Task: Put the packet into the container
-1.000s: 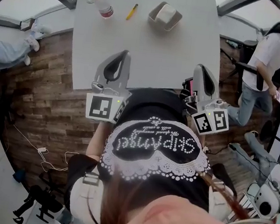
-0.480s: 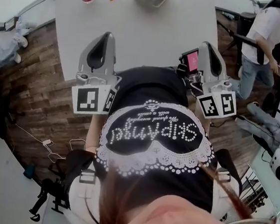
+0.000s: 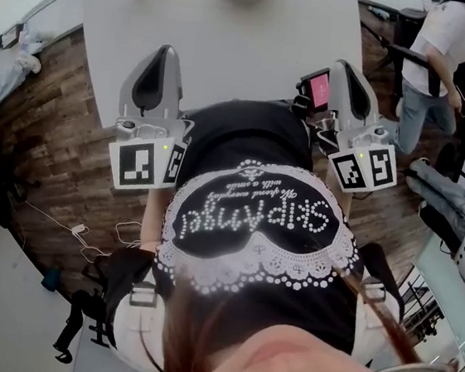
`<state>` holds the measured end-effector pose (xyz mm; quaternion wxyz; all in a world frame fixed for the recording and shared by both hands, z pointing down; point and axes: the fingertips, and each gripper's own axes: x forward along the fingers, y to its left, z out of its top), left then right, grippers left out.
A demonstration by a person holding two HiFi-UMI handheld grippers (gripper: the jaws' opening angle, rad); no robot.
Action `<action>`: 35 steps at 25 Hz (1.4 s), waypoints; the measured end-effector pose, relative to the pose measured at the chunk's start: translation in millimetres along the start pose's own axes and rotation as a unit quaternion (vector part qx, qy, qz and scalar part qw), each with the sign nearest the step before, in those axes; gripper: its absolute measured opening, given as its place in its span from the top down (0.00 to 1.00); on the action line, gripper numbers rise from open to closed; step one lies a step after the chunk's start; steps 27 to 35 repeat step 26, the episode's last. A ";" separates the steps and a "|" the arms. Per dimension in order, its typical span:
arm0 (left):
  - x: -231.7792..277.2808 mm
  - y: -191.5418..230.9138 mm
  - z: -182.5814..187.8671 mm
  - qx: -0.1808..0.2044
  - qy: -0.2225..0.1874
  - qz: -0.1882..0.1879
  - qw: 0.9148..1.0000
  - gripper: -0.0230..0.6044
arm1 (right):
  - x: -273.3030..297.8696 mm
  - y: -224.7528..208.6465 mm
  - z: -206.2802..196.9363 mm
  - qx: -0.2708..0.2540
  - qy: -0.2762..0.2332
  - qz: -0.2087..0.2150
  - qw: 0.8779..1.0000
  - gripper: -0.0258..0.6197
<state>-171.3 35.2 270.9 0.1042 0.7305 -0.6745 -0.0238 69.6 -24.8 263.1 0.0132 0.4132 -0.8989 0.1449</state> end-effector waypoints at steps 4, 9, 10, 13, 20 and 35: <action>0.9 -0.7 0.1 0.001 0.001 -0.001 1.000 0.96 | -0.2 -0.9 -0.1 -0.003 0.004 0.000 1.000 0.96; 1.1 0.0 0.3 -0.001 0.002 0.001 1.000 0.96 | 1.2 -0.2 -0.1 -0.004 0.007 0.002 1.000 0.96; 0.5 0.2 -0.1 -0.003 0.002 0.001 1.000 0.96 | 1.4 0.2 -0.7 -0.003 0.008 0.002 1.000 0.96; -1.1 0.5 -2.9 -0.009 0.004 0.004 1.000 0.96 | 1.5 1.2 -1.8 -0.003 0.009 0.002 1.000 0.96; -1.8 0.0 -3.4 -0.013 0.003 0.005 1.000 0.96 | 1.3 0.2 -0.6 -0.007 0.010 0.000 1.000 0.96; -2.1 -0.3 -2.4 -0.013 0.002 0.006 1.000 0.96 | 1.3 0.0 -1.1 -0.007 0.011 0.000 1.000 0.96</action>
